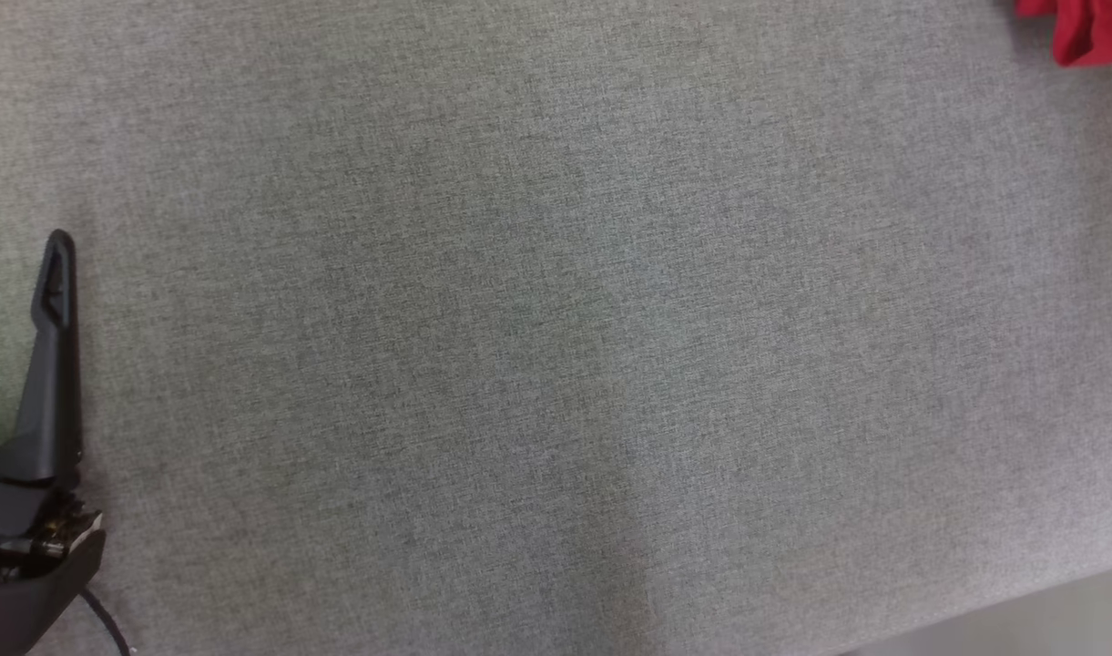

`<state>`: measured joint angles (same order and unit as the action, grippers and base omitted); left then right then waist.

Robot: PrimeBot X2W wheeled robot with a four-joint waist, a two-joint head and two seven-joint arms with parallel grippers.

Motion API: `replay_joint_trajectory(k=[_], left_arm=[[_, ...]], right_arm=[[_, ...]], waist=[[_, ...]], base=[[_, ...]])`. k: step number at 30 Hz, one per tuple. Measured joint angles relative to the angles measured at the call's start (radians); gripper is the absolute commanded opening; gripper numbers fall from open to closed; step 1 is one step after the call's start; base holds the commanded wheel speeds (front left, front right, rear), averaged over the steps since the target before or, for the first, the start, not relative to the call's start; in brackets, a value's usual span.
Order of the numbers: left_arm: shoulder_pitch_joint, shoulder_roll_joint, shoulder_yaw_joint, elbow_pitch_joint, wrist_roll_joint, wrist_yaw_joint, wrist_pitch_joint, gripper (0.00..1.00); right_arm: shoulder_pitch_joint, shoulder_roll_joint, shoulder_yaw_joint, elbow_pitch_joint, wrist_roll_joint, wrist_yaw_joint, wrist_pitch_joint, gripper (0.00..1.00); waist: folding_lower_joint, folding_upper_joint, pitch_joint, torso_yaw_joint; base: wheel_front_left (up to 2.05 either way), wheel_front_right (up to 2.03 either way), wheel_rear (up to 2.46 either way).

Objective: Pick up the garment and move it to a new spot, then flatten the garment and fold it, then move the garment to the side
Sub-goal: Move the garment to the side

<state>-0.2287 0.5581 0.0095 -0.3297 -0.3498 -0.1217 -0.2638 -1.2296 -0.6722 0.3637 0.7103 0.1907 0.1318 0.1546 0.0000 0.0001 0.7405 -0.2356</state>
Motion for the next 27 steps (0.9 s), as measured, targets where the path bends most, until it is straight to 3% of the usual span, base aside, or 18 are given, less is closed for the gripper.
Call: replay_joint_trajectory(k=[1,2,3,4,10,17,27], left_arm=[[0.004,0.001,0.003,-0.004,0.001,0.002,0.000,1.00],[0.007,0.001,0.005,-0.005,0.003,0.005,0.000,1.00],[0.009,0.001,0.006,-0.007,0.005,0.007,0.000,1.00],[0.010,0.001,0.006,-0.008,0.006,0.007,0.000,1.00],[0.023,-0.011,0.003,0.001,0.012,0.011,0.000,1.00],[0.037,-0.079,-0.021,0.066,0.018,0.013,0.001,1.00],[0.111,-0.189,-0.014,0.188,0.035,0.007,0.001,1.00]], right_arm=[[-0.004,0.000,-0.005,-0.002,-0.005,0.000,0.007,0.00],[-0.006,0.000,-0.009,-0.002,-0.015,0.000,0.013,0.28],[-0.006,0.001,-0.012,-0.004,-0.025,0.000,0.012,0.82],[-0.006,0.001,-0.017,-0.005,-0.032,0.000,0.013,1.00],[-0.004,0.011,-0.044,-0.017,-0.080,0.000,0.022,1.00],[0.022,0.060,-0.071,-0.085,-0.075,0.000,-0.052,1.00],[0.224,0.185,-0.082,-0.196,-0.028,0.000,-0.147,1.00]], waist=[[0.0000,0.0000,0.001,-0.002],[0.0000,0.0000,0.002,-0.004],[0.0000,0.0000,0.002,-0.004],[0.0000,0.0000,0.000,-0.004],[0.0000,0.0000,-0.021,0.003],[0.0000,0.0000,-0.098,0.016],[-0.0001,-0.0001,-0.273,0.051]], base=[[0.00,0.00,0.00],[0.00,0.00,0.00],[0.00,0.00,0.00],[0.00,0.00,0.00],[0.00,0.00,0.00],[0.00,0.00,0.00],[0.00,0.00,0.00]])
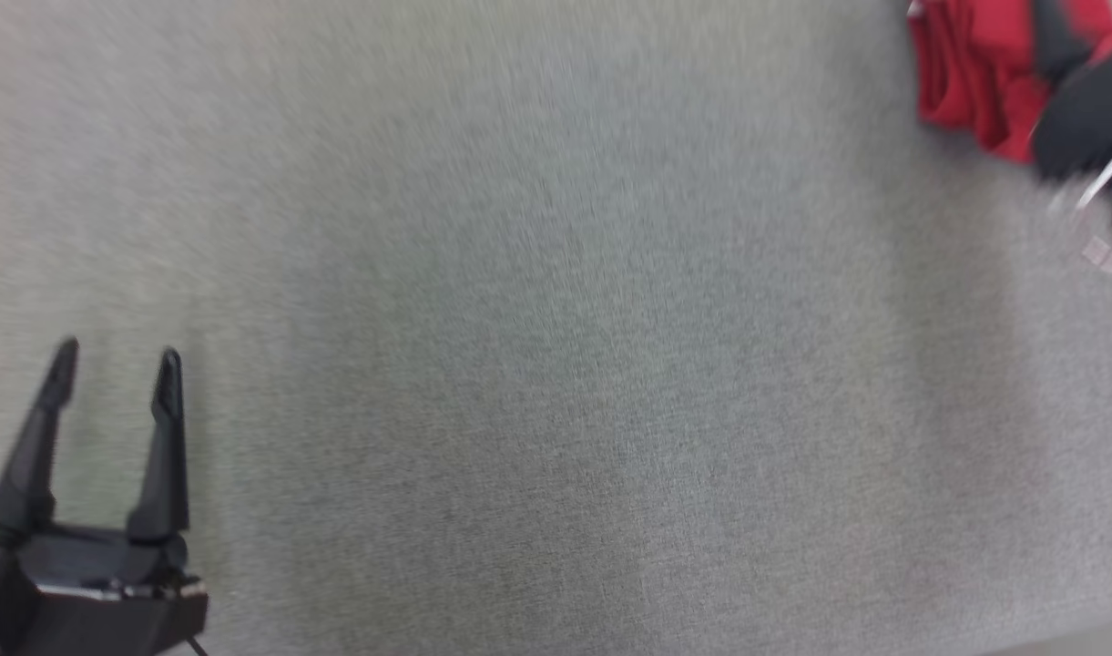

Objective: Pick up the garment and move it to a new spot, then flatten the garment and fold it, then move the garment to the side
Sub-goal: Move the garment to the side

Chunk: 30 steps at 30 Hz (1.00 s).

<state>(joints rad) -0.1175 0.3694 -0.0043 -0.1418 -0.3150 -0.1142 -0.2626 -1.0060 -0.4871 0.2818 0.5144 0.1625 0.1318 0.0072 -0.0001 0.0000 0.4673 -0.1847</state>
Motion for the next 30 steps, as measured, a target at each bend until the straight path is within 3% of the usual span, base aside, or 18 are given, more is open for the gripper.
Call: replay_joint_trajectory(k=[11,30], left_arm=[[0.083,-0.100,0.030,0.102,0.013,-0.002,0.000,1.00],[0.132,-0.162,0.056,0.238,0.039,-0.011,0.000,1.00]], right_arm=[[0.369,0.110,-0.060,-0.117,0.038,0.000,-0.040,1.00],[0.898,0.320,-0.286,-0.365,0.037,0.000,-0.141,1.00]], waist=[[-0.0002,-0.0003,-0.206,0.048],[-0.0001,-0.0001,-0.403,0.150]], base=[[0.00,0.00,0.00],[0.00,0.00,0.00]])
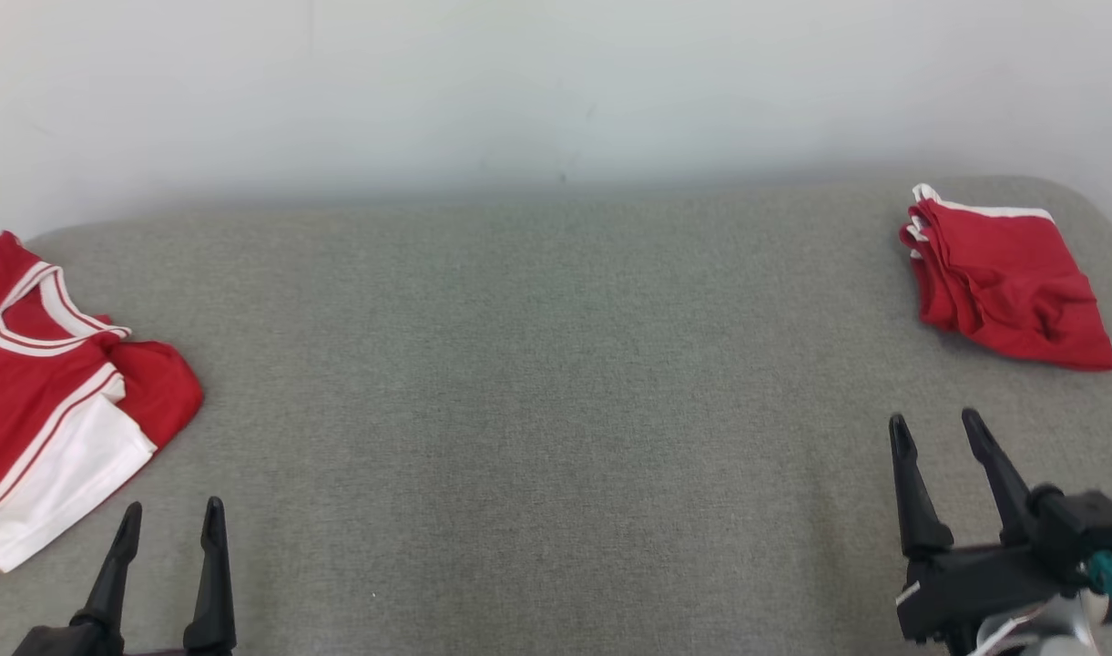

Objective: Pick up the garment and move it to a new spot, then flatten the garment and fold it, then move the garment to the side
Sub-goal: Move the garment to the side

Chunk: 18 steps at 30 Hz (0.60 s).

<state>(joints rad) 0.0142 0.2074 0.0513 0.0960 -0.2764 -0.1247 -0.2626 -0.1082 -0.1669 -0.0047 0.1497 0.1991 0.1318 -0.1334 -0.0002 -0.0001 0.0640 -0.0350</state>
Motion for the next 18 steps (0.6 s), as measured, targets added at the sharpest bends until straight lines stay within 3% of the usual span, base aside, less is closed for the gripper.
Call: replay_joint_trajectory(k=[9,18], left_arm=[[0.013,-0.004,-0.001,0.048,0.012,-0.004,0.000,1.00],[0.017,-0.001,0.000,0.097,0.013,-0.004,0.000,1.00]], right_arm=[[0.119,0.053,-0.034,-0.016,0.001,0.000,-0.026,1.00],[0.140,0.077,-0.026,-0.009,0.002,0.000,-0.035,1.00]], waist=[[0.0000,0.0000,-0.056,0.036],[0.0001,0.0001,-0.086,0.055]], base=[[0.00,0.00,0.00],[0.00,0.00,0.00]])
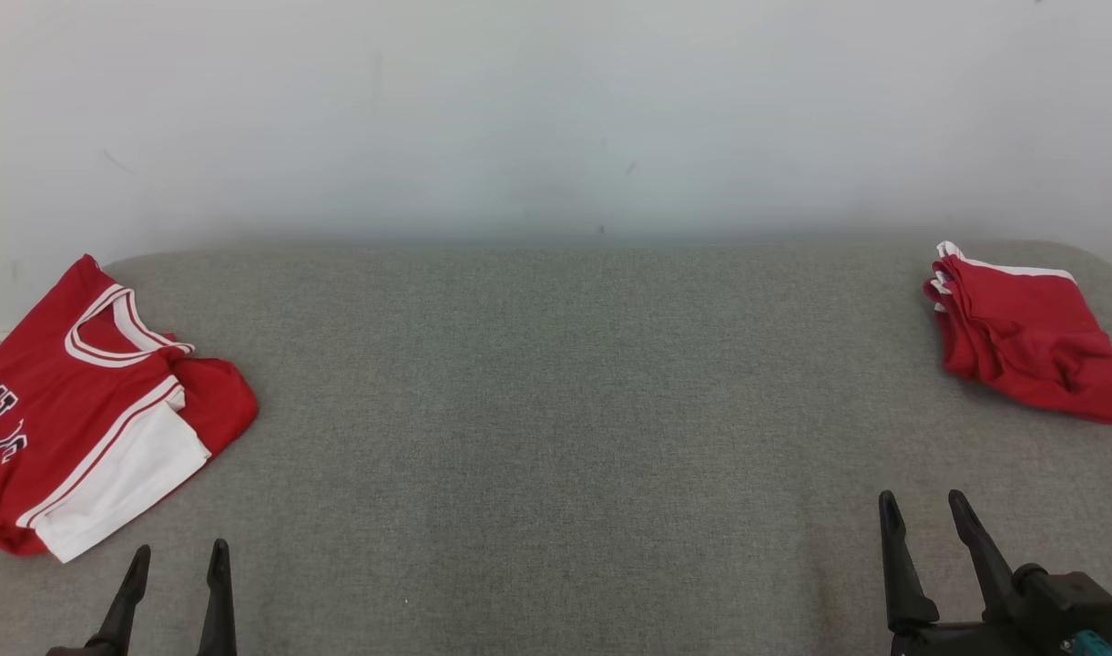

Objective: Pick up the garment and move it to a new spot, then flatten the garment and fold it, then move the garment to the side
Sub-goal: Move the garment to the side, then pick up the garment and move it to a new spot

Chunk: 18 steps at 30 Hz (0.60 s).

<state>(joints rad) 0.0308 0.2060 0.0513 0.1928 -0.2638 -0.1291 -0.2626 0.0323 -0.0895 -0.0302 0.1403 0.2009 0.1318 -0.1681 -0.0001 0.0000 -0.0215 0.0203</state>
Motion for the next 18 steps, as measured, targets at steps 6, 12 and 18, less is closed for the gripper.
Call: replay_joint_trajectory(k=[6,12,18], left_arm=[[-0.011,0.009,0.000,0.022,0.009,0.000,0.000,1.00],[-0.011,0.013,0.001,0.028,0.011,0.000,0.000,1.00],[-0.013,0.012,-0.002,0.033,0.016,0.000,0.000,1.00]], right_arm=[[0.009,0.001,0.007,0.023,0.012,0.000,-0.013,1.00],[0.012,0.001,0.012,0.040,0.021,0.000,-0.021,1.00],[0.012,0.001,0.011,0.049,0.026,0.000,-0.026,1.00]], waist=[[0.0001,0.0001,-0.004,0.001],[0.0001,0.0000,-0.006,-0.004],[0.0001,0.0000,-0.006,-0.004]], base=[[0.00,0.00,0.00],[0.00,0.00,0.00],[0.00,0.00,0.00]])
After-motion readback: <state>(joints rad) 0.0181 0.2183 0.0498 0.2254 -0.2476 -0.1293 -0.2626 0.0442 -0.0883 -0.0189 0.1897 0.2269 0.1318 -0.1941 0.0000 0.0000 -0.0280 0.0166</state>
